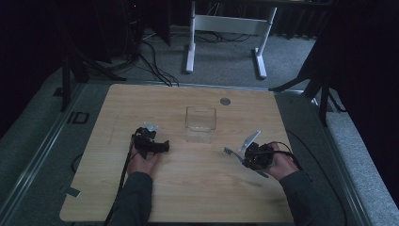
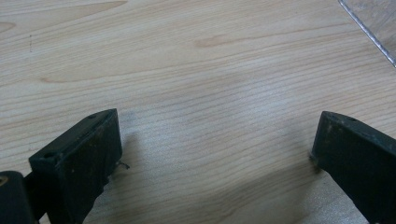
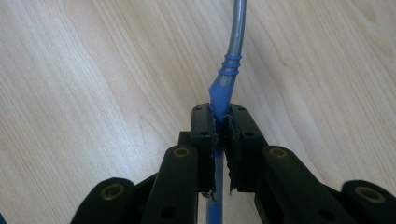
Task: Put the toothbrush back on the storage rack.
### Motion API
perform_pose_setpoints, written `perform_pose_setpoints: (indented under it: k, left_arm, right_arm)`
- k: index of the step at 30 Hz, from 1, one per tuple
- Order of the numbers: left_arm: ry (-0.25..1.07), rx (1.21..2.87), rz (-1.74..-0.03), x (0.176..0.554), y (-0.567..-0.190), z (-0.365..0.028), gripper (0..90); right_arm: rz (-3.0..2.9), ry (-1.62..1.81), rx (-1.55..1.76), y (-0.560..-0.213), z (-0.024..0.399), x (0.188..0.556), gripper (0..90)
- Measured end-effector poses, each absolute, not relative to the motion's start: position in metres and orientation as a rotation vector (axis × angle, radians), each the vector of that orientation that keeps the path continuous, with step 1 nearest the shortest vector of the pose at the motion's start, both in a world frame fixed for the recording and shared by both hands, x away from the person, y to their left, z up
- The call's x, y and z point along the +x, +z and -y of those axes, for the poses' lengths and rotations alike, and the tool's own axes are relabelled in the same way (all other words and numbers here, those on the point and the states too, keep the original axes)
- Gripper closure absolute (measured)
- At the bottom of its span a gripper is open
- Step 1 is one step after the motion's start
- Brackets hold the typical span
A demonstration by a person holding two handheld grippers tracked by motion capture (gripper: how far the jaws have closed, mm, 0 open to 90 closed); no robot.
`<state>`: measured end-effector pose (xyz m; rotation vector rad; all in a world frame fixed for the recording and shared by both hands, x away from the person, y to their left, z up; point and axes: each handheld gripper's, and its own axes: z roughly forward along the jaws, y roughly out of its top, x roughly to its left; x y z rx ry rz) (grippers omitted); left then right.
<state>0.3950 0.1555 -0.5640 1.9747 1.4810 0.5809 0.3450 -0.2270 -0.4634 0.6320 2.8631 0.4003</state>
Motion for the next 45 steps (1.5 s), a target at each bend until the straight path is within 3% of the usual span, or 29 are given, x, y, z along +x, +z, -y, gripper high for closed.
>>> perform_pose_setpoints:
  k: [45]
  left_arm:
    - [0.582,1.974,-1.482,0.395,-0.564,-0.156,1.6]
  right_arm:
    - [-2.620,0.725,0.732,-0.440,0.227,0.351,82.2]
